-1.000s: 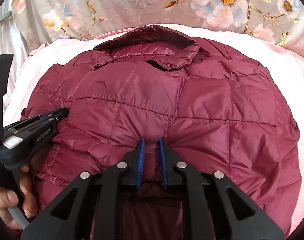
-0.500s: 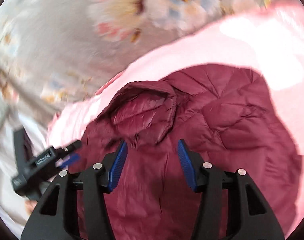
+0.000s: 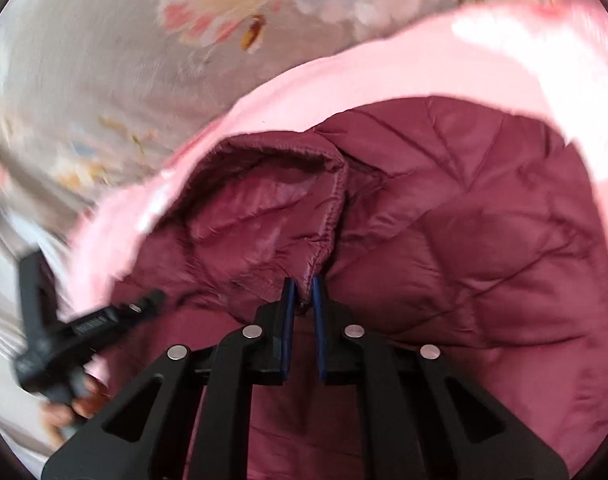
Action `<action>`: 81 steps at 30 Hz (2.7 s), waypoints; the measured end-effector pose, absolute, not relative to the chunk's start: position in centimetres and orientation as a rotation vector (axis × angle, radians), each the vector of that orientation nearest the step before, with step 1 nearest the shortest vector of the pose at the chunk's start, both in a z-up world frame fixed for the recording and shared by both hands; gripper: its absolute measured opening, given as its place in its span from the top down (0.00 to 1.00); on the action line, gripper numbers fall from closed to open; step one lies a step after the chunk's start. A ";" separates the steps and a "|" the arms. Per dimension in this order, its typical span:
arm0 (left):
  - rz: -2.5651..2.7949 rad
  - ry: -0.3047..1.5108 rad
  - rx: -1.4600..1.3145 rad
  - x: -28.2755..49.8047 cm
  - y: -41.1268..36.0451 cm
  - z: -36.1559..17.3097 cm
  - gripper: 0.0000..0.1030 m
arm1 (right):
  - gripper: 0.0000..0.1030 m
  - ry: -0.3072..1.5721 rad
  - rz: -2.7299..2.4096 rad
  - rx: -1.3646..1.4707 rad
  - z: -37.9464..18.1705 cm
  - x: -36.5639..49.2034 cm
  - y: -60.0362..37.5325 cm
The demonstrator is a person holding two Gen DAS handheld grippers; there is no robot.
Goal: Fold large clothes
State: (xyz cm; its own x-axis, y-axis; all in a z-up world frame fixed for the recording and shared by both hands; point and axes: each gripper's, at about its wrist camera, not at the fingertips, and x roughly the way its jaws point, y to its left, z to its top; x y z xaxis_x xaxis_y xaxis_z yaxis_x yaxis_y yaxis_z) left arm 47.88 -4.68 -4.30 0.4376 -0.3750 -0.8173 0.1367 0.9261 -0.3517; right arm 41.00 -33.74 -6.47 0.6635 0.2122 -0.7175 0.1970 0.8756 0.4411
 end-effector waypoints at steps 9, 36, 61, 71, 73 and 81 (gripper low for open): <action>-0.295 0.899 -0.006 46.0 -7.1 -6.3 0.91 | 0.92 0.835 -0.048 0.276 -8.5 40.7 -31.4; -0.259 1.057 -0.306 57.5 -5.8 -4.5 0.85 | 0.88 0.790 -0.010 0.482 -5.8 49.4 -34.9; -0.180 0.815 0.186 53.2 -9.4 -9.2 0.86 | 0.92 0.812 -0.126 0.168 -9.1 48.9 -32.4; -0.167 0.806 0.210 53.1 -9.7 -9.3 0.86 | 0.91 0.811 -0.136 0.151 -9.1 48.9 -32.0; -0.167 0.806 0.212 53.1 -9.7 -9.3 0.86 | 0.91 0.812 -0.138 0.145 -9.0 49.0 -31.9; -0.167 0.805 0.218 53.1 -9.7 -9.2 0.86 | 0.91 0.815 -0.144 0.136 -9.0 49.1 -31.8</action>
